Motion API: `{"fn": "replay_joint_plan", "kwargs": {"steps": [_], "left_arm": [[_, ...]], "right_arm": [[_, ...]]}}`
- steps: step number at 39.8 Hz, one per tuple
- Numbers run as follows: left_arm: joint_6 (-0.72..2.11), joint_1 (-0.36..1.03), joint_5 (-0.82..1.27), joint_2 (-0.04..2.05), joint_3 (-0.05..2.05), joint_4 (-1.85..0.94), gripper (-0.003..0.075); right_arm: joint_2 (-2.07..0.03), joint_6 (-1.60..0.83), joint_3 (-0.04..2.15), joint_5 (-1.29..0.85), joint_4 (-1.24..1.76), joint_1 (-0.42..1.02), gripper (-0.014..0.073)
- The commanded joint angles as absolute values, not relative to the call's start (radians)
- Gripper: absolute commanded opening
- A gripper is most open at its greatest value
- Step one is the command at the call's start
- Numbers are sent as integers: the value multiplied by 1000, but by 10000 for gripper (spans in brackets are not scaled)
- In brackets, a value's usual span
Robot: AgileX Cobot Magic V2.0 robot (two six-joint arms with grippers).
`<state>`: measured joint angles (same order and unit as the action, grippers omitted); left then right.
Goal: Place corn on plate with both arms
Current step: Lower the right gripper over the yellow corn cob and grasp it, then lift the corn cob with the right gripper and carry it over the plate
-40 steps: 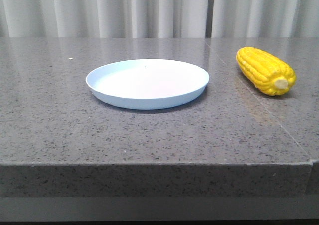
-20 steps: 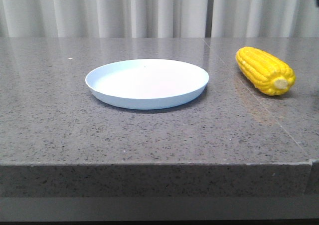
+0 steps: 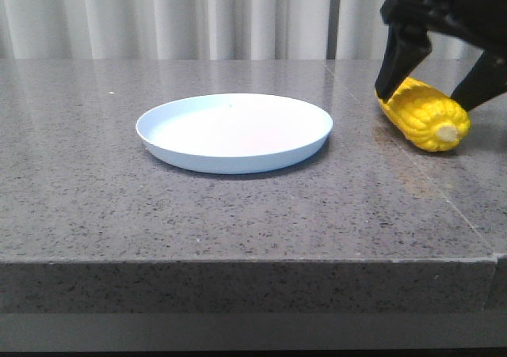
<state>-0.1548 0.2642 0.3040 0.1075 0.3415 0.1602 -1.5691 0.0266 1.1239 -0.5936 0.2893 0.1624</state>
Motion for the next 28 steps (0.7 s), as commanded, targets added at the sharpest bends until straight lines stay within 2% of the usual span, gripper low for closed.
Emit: {"fn": "replay_joint_plan", "kwargs": {"steps": [1, 3, 8, 11, 20, 28], "left_arm": [[-159, 263, 216, 116, 369, 163, -20], [-159, 263, 216, 116, 369, 163, -20], [-159, 263, 216, 116, 369, 163, -20], [-159, 263, 216, 116, 369, 163, -20], [-159, 263, 216, 116, 369, 163, -20], [-159, 263, 216, 116, 369, 163, -20]], "right_arm": [[-1560, 25, 1171, -555, 307, 161, 614], [-1564, 25, 1171, -554, 307, 161, 559], [-1561, 25, 1171, -556, 307, 161, 341], [-1556, 25, 1171, -550, 307, 161, 255], [-1490, 25, 1179, -562, 307, 181, 235], [-1481, 48, 1289, -630, 294, 302, 234]]}}
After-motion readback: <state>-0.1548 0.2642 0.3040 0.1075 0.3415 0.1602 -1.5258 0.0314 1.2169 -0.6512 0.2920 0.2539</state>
